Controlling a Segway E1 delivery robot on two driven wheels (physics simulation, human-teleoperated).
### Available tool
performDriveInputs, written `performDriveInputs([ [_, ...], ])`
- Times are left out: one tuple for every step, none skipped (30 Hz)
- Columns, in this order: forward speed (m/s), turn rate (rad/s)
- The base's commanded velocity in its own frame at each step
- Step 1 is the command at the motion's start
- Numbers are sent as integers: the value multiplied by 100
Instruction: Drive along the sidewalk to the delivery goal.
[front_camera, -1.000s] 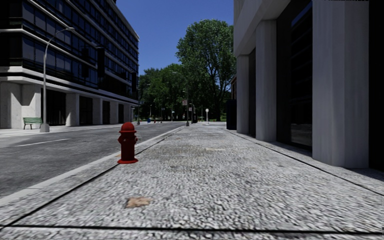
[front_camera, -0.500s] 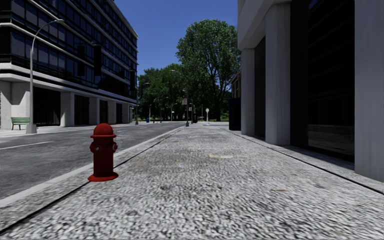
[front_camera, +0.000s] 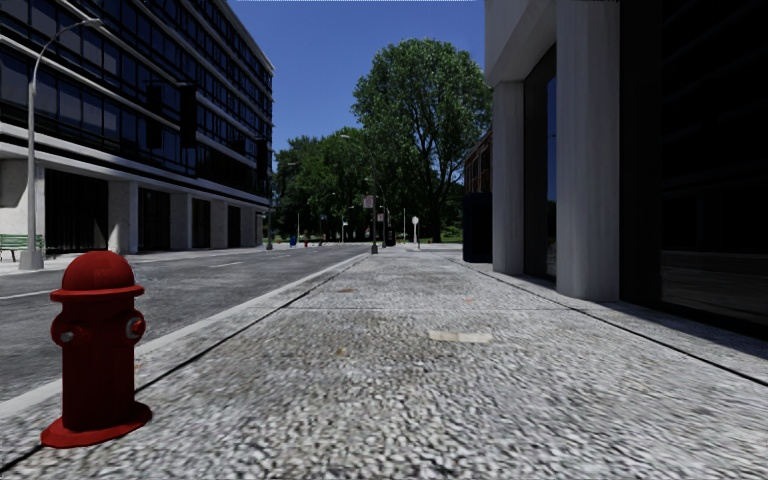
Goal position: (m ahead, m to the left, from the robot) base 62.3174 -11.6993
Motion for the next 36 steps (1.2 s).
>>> performDriveInputs([
  [200,0],
  [200,0],
  [200,0],
  [200,0],
  [200,0],
  [200,0],
  [200,0],
  [200,0],
  [200,0],
  [200,0],
  [200,0],
  [200,0],
  [200,0],
  [200,0],
  [200,0],
  [200,0],
  [200,0],
  [200,0],
  [200,0],
  [200,0],
  [200,0],
  [200,0],
  [200,0],
  [200,0],
  [200,0],
  [200,0],
  [200,0],
  [200,0],
  [200,0],
  [200,0],
  [200,0],
  [200,0],
  [200,0],
  [200,0],
  [200,0],
  [200,0],
])
